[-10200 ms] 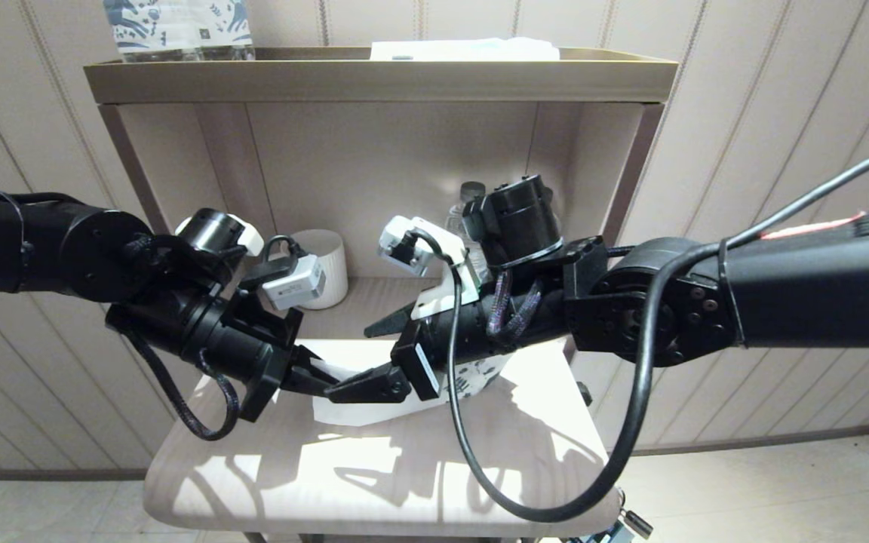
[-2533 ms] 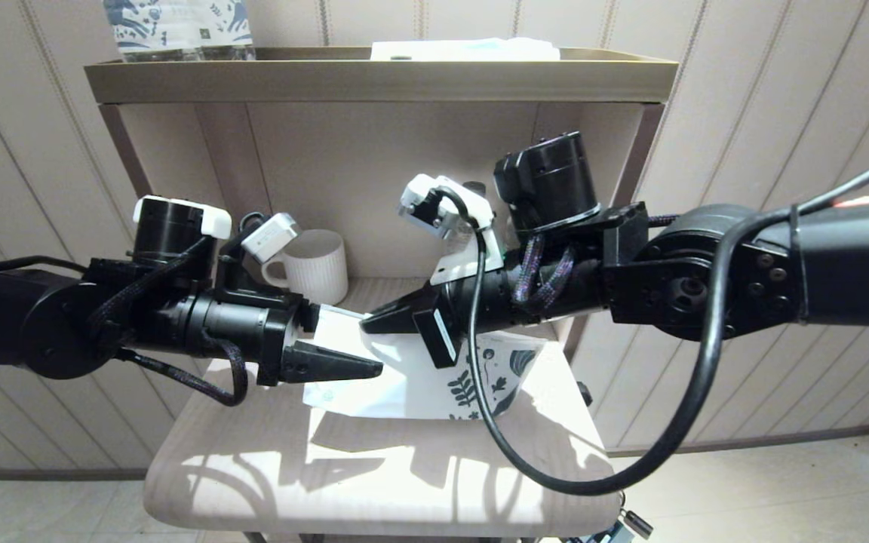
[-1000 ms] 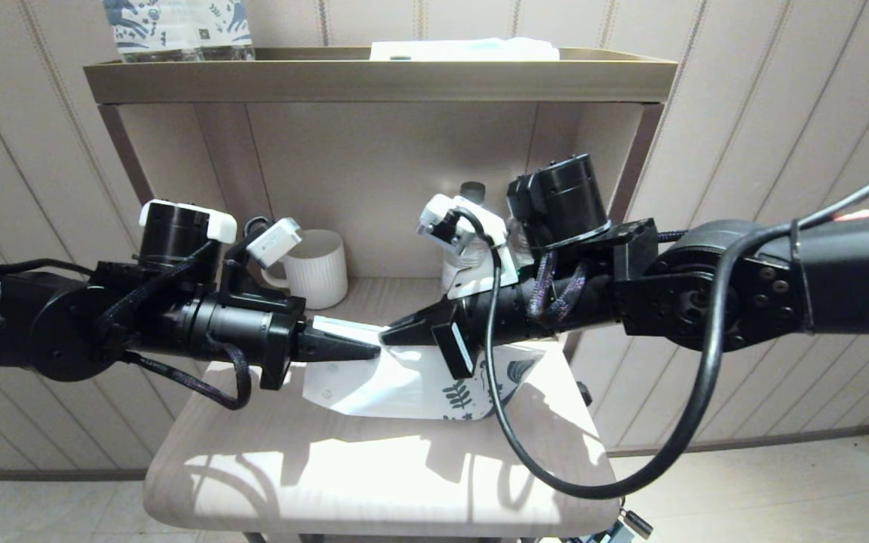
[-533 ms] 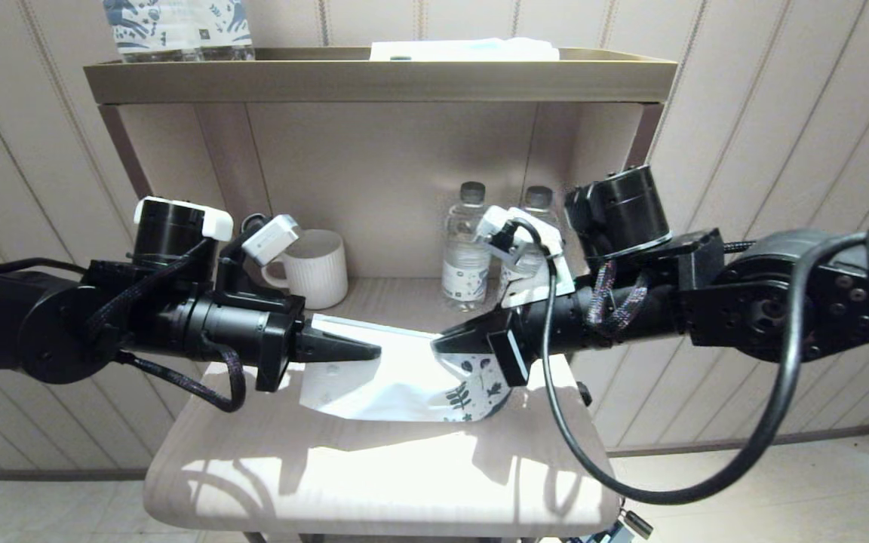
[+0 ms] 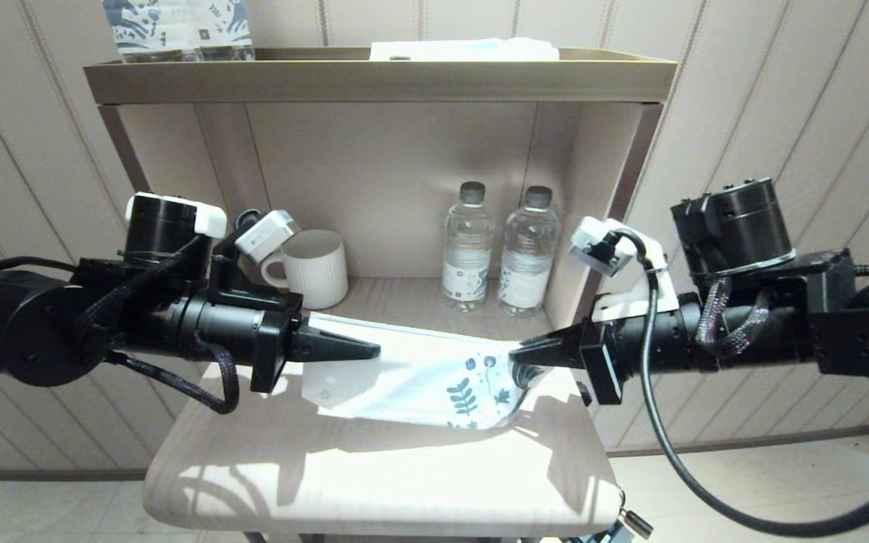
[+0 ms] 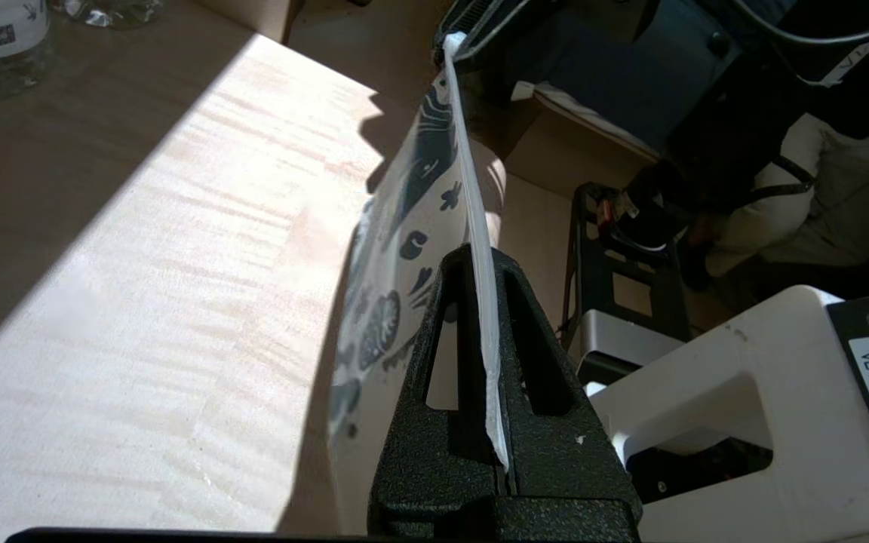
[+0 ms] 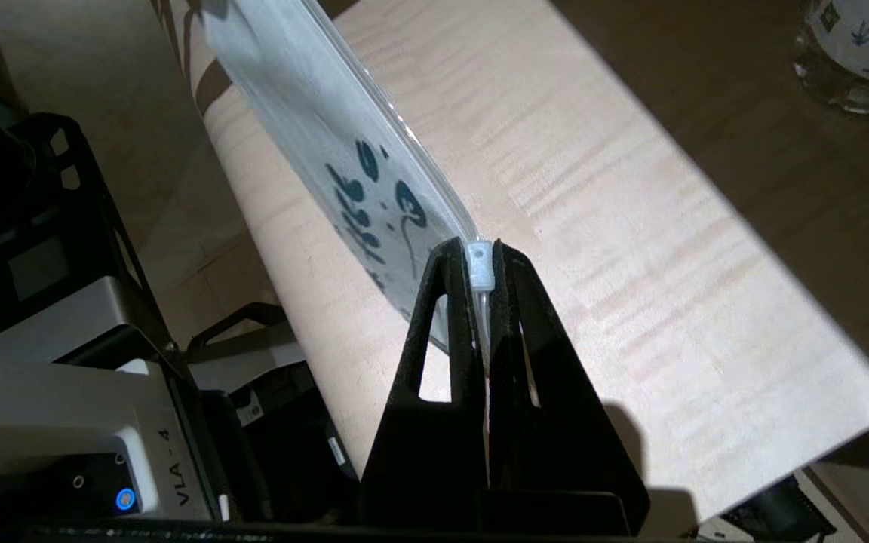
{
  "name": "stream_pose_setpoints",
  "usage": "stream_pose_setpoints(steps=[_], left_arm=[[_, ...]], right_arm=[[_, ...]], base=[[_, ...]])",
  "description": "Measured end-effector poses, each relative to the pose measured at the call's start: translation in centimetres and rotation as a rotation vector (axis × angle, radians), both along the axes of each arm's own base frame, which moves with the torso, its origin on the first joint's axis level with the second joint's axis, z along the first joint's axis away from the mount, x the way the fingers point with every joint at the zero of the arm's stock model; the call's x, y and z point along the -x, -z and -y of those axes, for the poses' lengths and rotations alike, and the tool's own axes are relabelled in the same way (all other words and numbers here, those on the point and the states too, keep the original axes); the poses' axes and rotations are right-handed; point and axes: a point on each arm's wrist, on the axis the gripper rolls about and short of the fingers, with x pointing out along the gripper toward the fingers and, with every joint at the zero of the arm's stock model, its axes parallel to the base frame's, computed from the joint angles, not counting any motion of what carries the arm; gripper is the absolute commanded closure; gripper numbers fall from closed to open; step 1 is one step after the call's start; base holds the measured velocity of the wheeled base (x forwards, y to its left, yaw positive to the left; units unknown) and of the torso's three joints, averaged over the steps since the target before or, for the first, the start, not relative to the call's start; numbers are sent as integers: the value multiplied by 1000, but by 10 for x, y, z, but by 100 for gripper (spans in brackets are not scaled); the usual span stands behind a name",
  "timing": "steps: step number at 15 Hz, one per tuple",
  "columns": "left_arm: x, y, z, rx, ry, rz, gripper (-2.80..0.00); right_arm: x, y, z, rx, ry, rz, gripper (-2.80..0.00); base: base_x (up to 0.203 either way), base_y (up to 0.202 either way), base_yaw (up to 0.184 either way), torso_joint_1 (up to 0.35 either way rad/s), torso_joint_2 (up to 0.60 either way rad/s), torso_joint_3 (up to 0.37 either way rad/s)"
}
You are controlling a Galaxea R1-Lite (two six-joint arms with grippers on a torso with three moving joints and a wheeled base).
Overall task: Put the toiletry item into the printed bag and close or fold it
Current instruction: Close the strorage bag and place it on the desk
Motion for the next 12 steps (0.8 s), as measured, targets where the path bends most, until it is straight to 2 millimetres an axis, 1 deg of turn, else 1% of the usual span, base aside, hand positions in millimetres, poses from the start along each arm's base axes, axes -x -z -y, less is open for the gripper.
stream_pose_setpoints(steps=[2, 6, 9, 12], left_arm=[[2, -2, -1, 1, -1, 4, 0], [4, -2, -1, 1, 0, 5, 0], [3, -2, -2, 1, -2, 4, 0], [3, -1, -1, 0, -2, 3, 0]], right_arm=[[5, 1, 11, 1, 25, -7, 0], [10, 2, 14, -1, 30, -8, 0], [5, -2, 10, -16, 25, 21, 0], [-5, -2, 0, -34, 8, 57, 0]], base=[[0, 0, 0, 0, 0, 0], [0, 0, 0, 0, 0, 0], [0, 0, 0, 0, 0, 0], [0, 0, 0, 0, 0, 0]])
